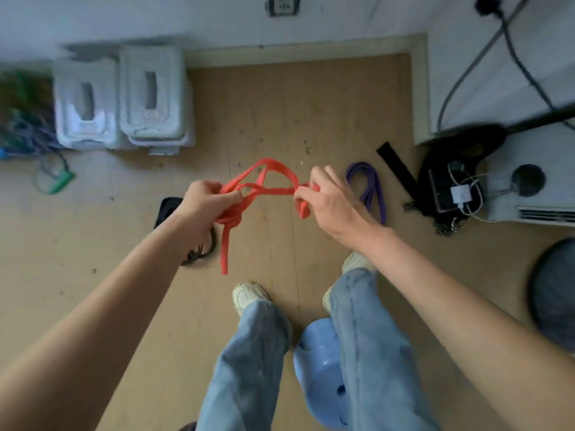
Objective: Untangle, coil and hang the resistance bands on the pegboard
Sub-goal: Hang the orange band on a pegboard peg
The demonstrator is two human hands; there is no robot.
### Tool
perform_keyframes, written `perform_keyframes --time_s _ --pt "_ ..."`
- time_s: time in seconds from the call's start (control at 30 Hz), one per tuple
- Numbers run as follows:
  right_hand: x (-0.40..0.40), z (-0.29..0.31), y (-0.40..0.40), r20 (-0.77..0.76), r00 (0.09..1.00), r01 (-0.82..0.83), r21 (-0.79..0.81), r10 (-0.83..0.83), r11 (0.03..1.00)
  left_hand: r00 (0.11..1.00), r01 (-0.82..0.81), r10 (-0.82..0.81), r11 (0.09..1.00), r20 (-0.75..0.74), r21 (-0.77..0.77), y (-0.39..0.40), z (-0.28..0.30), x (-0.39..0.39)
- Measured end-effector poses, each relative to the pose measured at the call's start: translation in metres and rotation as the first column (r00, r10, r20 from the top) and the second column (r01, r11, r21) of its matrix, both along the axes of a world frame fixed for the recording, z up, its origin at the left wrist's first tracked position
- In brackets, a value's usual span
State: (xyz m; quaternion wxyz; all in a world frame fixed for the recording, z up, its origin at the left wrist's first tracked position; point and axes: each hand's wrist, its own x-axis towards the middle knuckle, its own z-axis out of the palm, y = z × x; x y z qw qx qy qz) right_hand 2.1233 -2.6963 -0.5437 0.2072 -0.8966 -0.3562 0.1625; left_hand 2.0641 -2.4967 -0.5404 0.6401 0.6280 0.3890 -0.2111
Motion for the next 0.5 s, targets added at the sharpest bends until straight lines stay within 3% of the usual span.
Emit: perform_keyframes --time_s 0.07,0.17,0.33,0.5 --pt "-0.002 0.076 0.014 0.102 0.984 -0.153 0.055 0.147 0.987 0.992 0.123 -0.123 0.992 0.035 0.01 0.01 0.073 0.002" --pt "-0.006 0.178 0.034 0.108 0.967 -0.244 0.143 0.23 0.959 0.958 0.262 -0.264 0.964 0.114 0.039 0.024 0.168 0.006" --pt "-0.011 0.308 0.061 0.052 0.988 -0.154 0.383 0.145 0.911 0.929 0.289 -0.236 0.943 0.286 -0.162 0.032 0.293 0.013" --pt "-0.002 0.392 0.073 -0.165 0.981 -0.023 0.435 0.105 0.9 0.837 0.425 -0.355 0.901 0.416 -0.085 0.032 0.379 0.018"
